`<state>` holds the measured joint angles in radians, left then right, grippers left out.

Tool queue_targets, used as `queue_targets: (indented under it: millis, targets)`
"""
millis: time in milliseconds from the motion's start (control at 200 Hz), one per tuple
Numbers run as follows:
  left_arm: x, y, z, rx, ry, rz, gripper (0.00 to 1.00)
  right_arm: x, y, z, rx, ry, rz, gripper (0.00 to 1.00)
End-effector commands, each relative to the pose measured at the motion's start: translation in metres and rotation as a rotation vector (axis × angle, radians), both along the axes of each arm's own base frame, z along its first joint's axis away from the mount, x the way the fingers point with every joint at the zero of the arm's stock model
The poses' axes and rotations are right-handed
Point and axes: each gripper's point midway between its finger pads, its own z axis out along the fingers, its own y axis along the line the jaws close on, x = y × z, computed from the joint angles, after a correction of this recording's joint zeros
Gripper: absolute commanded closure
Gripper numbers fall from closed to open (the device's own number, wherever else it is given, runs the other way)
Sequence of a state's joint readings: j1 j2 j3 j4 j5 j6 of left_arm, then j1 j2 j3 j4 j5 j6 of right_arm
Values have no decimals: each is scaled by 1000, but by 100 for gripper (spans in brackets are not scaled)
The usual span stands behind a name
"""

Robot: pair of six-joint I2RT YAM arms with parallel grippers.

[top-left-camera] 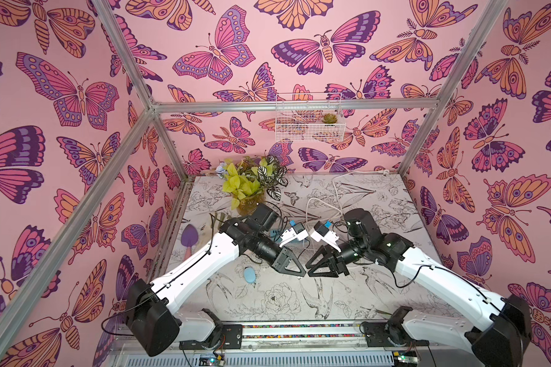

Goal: Charge the bluetooth headset
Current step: Adjust the charging cable.

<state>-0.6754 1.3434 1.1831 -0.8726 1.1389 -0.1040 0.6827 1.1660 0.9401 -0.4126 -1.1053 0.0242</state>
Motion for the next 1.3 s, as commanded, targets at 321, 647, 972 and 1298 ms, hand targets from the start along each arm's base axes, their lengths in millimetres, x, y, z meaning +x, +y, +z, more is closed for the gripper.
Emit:
queue_targets:
  millis: [321,647,972,1298]
  targets:
    - [-1,1,6,-13,-21,-13,94,1,4,5,6,-40,16,100]
    - [-5,9,6,-16,-13,4,85,9,4,8,23,-40,-15,100]
    - [-6,13,5,-16,-4,17,92,13,3,8,24,-48,-48,100]
    - [-10,20,11,-29,-24,32,91,15,3,8,31,-44,-63,100]
